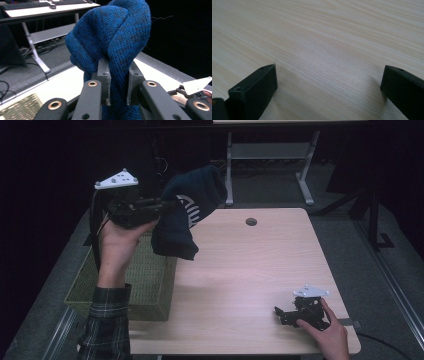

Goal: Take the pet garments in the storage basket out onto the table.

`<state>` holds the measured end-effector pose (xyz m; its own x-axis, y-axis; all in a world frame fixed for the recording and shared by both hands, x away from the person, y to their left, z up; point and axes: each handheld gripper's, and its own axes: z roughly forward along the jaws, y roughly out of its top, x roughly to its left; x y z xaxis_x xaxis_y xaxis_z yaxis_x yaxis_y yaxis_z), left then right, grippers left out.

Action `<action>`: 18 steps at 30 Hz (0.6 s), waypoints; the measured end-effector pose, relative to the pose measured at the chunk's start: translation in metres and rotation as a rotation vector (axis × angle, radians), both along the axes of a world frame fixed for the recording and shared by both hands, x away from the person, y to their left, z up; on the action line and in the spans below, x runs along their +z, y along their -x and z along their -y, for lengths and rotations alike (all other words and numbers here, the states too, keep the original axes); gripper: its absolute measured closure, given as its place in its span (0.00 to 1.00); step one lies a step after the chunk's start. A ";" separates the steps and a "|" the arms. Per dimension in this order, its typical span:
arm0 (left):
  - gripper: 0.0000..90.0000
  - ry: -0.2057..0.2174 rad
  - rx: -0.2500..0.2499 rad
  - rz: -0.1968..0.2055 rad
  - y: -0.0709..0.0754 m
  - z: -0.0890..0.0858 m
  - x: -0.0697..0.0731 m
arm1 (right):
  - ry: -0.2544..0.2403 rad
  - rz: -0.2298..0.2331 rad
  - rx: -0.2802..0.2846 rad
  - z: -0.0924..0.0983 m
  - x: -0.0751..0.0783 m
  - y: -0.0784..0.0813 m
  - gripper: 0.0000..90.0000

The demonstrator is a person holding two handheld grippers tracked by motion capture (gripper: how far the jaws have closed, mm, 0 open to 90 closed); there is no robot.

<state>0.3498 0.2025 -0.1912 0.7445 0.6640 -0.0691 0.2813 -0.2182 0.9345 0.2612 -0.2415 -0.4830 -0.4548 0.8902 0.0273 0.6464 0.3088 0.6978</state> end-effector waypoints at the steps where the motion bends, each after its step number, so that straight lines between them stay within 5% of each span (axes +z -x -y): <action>1: 0.85 0.000 0.000 0.000 0.000 0.000 0.000 | 0.000 0.000 0.000 0.000 0.000 0.000 0.00; 18: 0.85 0.007 -0.115 -0.058 -0.019 0.061 -0.029 | -0.004 -0.001 -0.002 0.000 0.000 0.000 0.00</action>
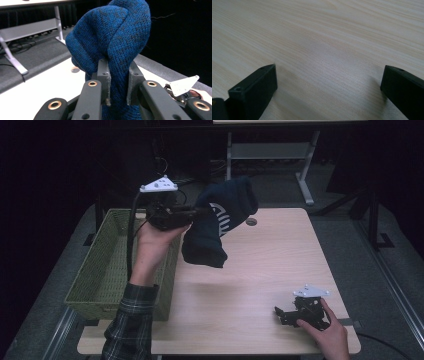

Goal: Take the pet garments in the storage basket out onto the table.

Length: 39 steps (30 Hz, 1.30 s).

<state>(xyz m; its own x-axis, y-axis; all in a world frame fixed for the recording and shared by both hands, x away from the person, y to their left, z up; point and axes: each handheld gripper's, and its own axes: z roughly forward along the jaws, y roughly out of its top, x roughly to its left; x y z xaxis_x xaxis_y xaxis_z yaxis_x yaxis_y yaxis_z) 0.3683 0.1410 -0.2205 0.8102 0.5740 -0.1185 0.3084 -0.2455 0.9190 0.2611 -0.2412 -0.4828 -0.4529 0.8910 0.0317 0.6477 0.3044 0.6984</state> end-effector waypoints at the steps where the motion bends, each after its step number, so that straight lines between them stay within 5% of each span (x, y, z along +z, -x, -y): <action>1: 0.85 -0.003 -0.006 -0.007 -0.001 0.004 -0.004 | 0.002 0.003 0.001 0.000 0.000 0.000 0.00; 19: 0.85 -0.065 -0.020 -0.101 -0.030 0.065 -0.083 | 0.002 0.003 0.007 0.000 0.000 -0.001 0.00; 31: 0.84 -0.112 -0.078 -0.143 -0.035 0.115 -0.128 | 0.002 0.004 0.007 0.000 0.000 -0.001 0.00; 39: 0.82 -0.099 -0.092 -0.166 -0.037 0.131 -0.148 | 0.003 0.004 0.007 0.000 0.000 -0.001 0.00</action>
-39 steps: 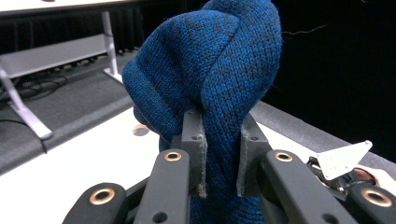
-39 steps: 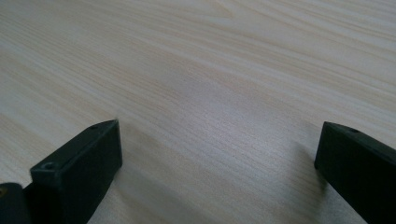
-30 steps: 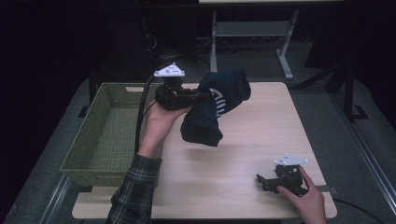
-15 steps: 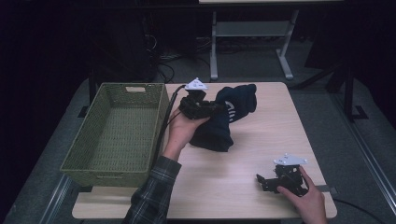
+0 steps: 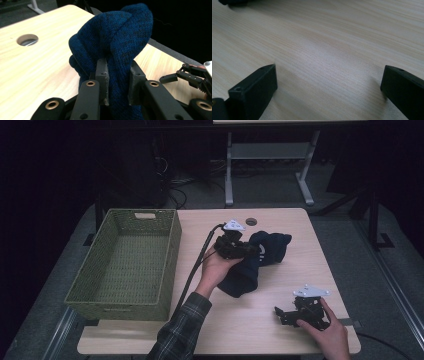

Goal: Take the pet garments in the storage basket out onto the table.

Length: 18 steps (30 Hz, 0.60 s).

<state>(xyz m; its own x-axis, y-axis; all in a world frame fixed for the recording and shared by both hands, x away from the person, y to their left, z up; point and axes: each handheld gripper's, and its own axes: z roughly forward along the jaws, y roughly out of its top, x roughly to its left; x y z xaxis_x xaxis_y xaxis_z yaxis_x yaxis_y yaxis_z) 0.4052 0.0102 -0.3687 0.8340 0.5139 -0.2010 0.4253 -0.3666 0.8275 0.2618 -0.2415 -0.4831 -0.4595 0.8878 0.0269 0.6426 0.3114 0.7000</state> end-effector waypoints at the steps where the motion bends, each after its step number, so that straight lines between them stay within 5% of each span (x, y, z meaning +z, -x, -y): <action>1: 0.82 0.002 0.000 -0.003 0.000 0.001 -0.002 | 0.000 0.000 0.000 0.000 0.000 0.000 0.00; 18: 0.39 0.015 -0.003 0.057 0.010 -0.003 0.007 | -0.001 0.001 0.001 0.000 0.000 0.000 0.00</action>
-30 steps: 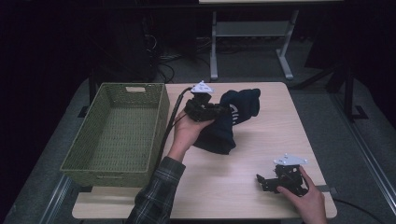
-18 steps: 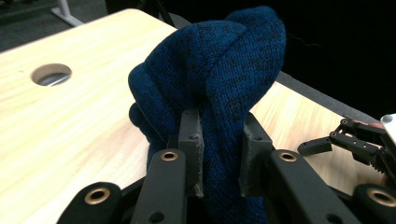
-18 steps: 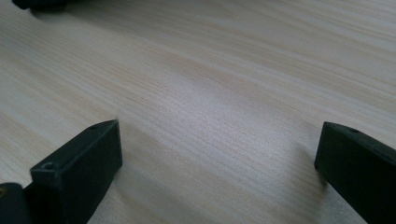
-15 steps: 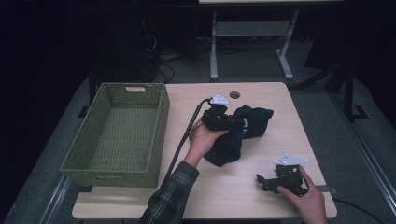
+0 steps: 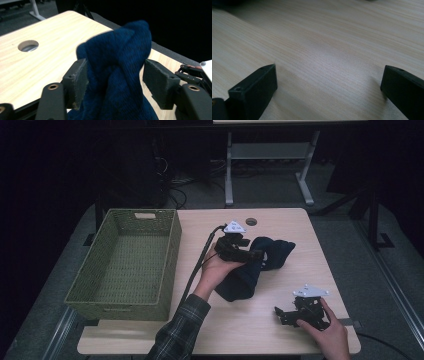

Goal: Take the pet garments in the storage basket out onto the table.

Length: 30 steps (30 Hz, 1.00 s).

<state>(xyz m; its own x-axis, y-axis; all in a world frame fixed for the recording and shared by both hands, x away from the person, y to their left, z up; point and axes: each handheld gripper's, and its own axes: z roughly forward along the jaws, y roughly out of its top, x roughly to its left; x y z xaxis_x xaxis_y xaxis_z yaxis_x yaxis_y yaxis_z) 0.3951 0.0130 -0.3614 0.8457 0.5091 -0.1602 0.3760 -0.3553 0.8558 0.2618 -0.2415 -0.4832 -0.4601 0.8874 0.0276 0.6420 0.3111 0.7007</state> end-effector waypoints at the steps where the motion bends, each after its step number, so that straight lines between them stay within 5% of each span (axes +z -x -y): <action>1: 0.36 0.000 0.001 0.004 0.002 -0.001 0.002 | 0.001 0.001 0.001 0.000 0.000 0.000 0.00; 9: 0.29 -0.007 0.015 0.018 0.011 -0.016 0.006 | -0.001 -0.002 -0.001 0.000 0.000 0.000 0.00; 19: 0.19 -0.065 0.003 0.010 0.029 -0.040 0.003 | 0.002 -0.002 0.001 0.000 0.000 0.000 0.00; 22: 0.15 -0.101 -0.001 0.000 0.040 -0.047 -0.002 | 0.002 -0.002 0.000 0.000 0.000 0.000 0.00; 30: 0.15 -0.119 0.018 -0.016 0.052 -0.061 -0.017 | 0.002 -0.002 0.001 0.000 0.000 0.000 0.01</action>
<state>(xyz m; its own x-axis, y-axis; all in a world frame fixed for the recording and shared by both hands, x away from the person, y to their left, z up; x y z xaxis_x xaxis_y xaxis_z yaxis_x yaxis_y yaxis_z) 0.3426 0.0744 -0.3783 0.8341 0.5402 -0.1114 0.3968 -0.4475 0.8015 0.2618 -0.2416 -0.4832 -0.4605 0.8873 0.0266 0.6430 0.3128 0.6991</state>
